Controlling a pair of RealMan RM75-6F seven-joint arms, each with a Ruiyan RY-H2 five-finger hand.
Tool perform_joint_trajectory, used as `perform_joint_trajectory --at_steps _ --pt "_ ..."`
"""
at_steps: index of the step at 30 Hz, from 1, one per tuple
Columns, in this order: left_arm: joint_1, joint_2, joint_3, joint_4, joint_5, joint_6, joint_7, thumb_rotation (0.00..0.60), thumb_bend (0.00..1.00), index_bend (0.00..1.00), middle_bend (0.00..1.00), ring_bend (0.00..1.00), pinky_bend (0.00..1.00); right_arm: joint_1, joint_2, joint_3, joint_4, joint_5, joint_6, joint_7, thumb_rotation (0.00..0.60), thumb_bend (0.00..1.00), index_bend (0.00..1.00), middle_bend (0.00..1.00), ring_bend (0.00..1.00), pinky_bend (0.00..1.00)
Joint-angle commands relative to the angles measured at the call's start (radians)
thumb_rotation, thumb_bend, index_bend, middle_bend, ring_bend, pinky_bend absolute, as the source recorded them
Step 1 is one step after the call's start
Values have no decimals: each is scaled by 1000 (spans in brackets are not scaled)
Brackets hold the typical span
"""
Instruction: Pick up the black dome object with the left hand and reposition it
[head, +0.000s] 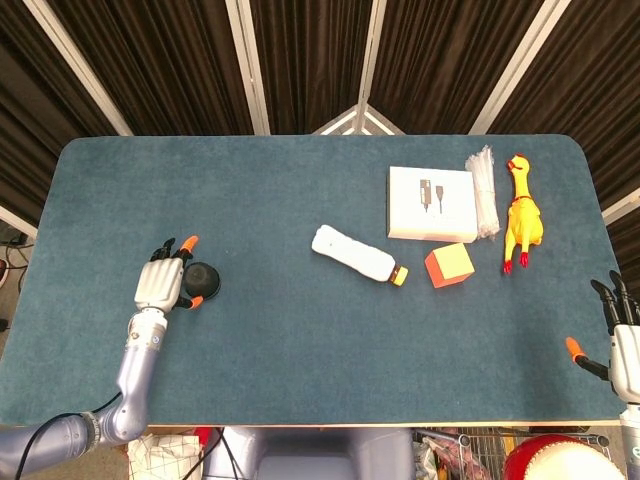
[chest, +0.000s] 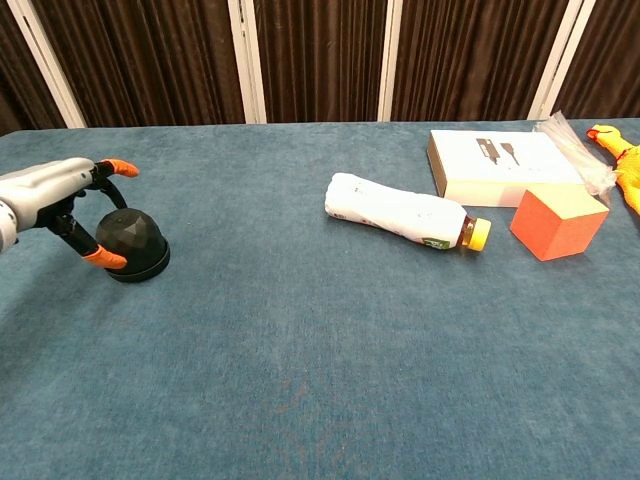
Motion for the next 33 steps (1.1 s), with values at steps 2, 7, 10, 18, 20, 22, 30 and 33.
perform_joint_trajectory --at_steps 2,7,10,18,20,22,30,33 --pt "-8 -9 -2 9 -8 -2 7 600 209 100 243 26 127 0 0 0 0 0 0 0 600 264 148 7 183 188" --pt "-18 -22 0 16 -8 1 13 600 225 104 291 30 127 0 0 0 0 0 0 0 600 264 148 7 183 188" --pt "-23 -31 6 24 0 13 24 600 262 112 342 37 128 0 0 0 0 0 0 0 600 264 148 7 183 188" --pt "-28 -42 2 41 -21 26 45 600 300 104 370 43 128 0 0 0 0 0 0 0 600 264 148 7 183 188" --pt "-28 -45 -2 46 -20 28 37 600 330 111 390 55 128 0 0 0 0 0 0 0 600 264 148 7 183 188" --pt "-27 -47 -7 49 -16 33 23 600 353 117 405 63 127 0 0 0 0 0 0 0 600 264 148 7 183 188" --pt "-25 30 -52 -117 -5 62 10 600 370 123 407 68 128 0 0 0 0 0 0 0 600 264 148 7 183 188" --pt "-30 82 -78 -218 -51 80 55 600 369 118 397 68 128 0 0 0 0 0 0 0 600 264 148 7 183 188"
